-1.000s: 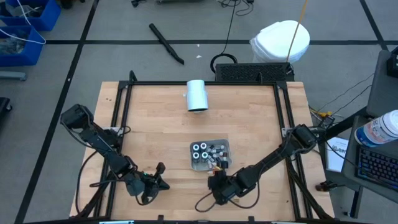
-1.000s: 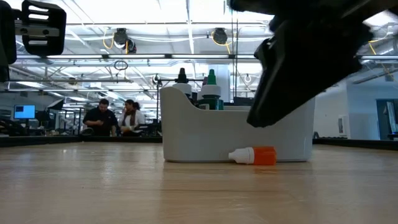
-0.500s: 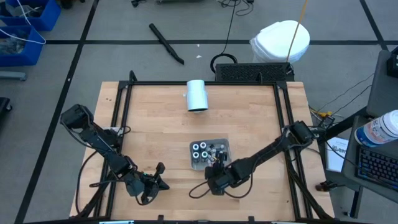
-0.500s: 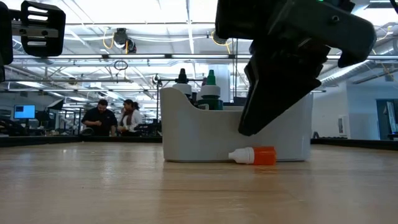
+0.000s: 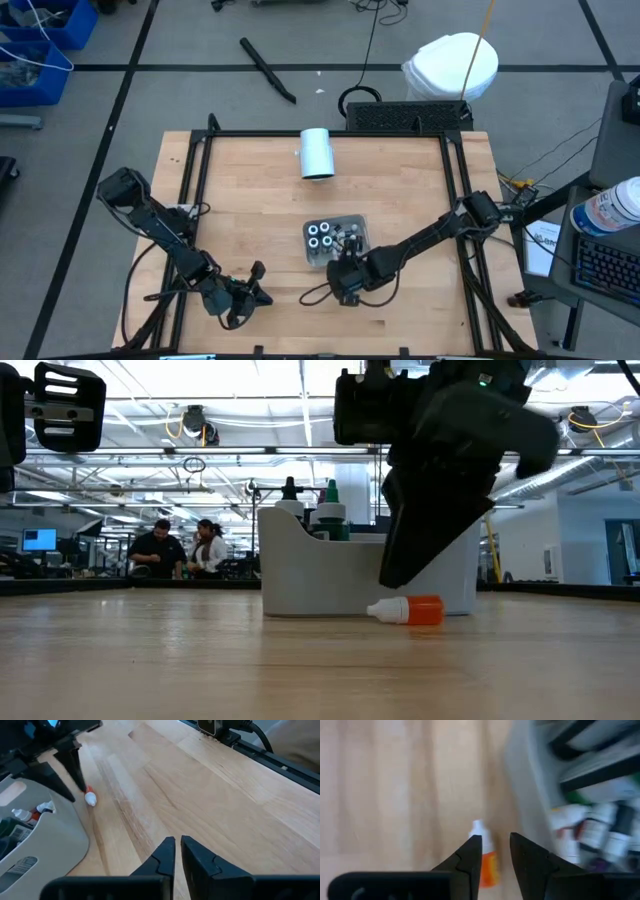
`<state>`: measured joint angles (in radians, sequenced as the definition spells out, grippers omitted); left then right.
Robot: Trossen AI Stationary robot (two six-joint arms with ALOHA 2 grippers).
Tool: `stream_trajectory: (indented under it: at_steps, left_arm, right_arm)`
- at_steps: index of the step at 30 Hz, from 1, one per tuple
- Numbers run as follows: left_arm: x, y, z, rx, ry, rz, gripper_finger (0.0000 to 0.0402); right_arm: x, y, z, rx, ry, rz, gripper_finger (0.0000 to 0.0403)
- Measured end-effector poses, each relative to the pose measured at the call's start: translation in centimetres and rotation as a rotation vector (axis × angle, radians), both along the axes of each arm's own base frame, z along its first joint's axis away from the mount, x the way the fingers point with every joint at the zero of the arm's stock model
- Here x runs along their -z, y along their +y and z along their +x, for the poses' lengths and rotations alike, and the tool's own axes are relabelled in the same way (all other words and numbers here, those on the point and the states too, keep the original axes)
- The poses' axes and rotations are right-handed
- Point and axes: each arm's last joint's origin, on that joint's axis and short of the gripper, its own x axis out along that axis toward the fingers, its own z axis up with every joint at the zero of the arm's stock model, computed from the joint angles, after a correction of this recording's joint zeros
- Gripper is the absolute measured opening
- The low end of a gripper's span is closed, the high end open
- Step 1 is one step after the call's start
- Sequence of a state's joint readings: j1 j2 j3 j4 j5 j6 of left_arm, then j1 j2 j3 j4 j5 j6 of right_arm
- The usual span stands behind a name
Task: Pick & Place food coloring
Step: Put the orange food coloring bottle into the gray bin
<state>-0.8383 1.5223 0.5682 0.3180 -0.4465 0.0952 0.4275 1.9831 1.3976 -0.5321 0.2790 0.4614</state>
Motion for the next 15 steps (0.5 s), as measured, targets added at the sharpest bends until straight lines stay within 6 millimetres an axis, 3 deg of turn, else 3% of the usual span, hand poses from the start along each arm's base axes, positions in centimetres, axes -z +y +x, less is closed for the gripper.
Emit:
stream_trajectory:
  at_steps: [10, 15]
  left_arm:
    - [0.0, 0.0, 0.0, 0.002, -0.001, 0.003, 0.0039]
    - [0.0, 0.0, 0.0, 0.002, -0.001, 0.003, 0.004]
  right_arm:
    - [-2.7, 0.2, 1.3, -0.067, 0.01, 0.078, 0.0167]
    - [-2.9, 0.3, 1.2, -0.084, 0.035, 0.113, 0.0182]
